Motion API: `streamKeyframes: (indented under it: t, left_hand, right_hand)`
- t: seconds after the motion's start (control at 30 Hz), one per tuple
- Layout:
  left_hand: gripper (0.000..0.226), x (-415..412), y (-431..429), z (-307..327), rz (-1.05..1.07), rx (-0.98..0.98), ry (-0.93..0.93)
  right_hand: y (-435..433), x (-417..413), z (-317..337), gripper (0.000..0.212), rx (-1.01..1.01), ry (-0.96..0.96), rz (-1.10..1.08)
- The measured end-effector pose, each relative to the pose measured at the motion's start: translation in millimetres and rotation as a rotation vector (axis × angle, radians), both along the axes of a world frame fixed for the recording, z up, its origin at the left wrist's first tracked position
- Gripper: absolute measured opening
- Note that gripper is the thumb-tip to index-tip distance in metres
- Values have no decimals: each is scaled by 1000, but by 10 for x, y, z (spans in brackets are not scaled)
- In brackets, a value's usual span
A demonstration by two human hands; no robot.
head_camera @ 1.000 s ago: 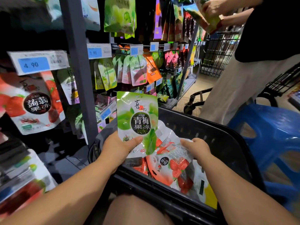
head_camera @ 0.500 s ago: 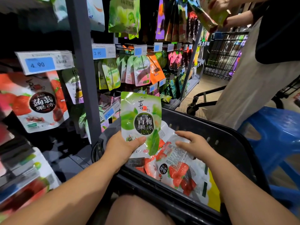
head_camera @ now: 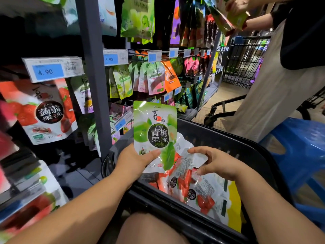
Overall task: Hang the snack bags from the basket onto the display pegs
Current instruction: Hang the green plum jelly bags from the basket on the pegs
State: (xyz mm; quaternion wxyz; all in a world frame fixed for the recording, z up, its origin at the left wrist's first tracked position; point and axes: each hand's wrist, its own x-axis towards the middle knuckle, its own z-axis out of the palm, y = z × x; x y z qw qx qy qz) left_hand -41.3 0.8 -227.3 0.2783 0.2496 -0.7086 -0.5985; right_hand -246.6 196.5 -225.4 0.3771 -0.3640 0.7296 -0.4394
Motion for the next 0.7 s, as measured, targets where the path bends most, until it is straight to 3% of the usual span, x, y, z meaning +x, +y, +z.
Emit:
streamKeyframes:
  t: [0.07,0.17,0.37,0.5,0.63,0.7]
  left_hand:
    - [24,2,-6,-7,-1,-6,0]
    - [25,0,-3,-4,-2,-13,-3]
    - [25,1,-3,-4,-13,-11,1]
    - [24,-5,-6,-9,-14,-7,4]
    - [25,-14,-5,-19,5,-2,7]
    - [28,-16,4,-16,4,11,19]
  right_hand:
    - [-10,24,22,69,27,67,9]
    - [-45,79,74,56,102,315,-40]
    - [-55,152,161,24,-2,588,-140]
    - [-48,81,132,9,96,752,-217]
    - [-29,22,131,26,333,1112,-308]
    - [-13,41,142,30,406,1087,-327]
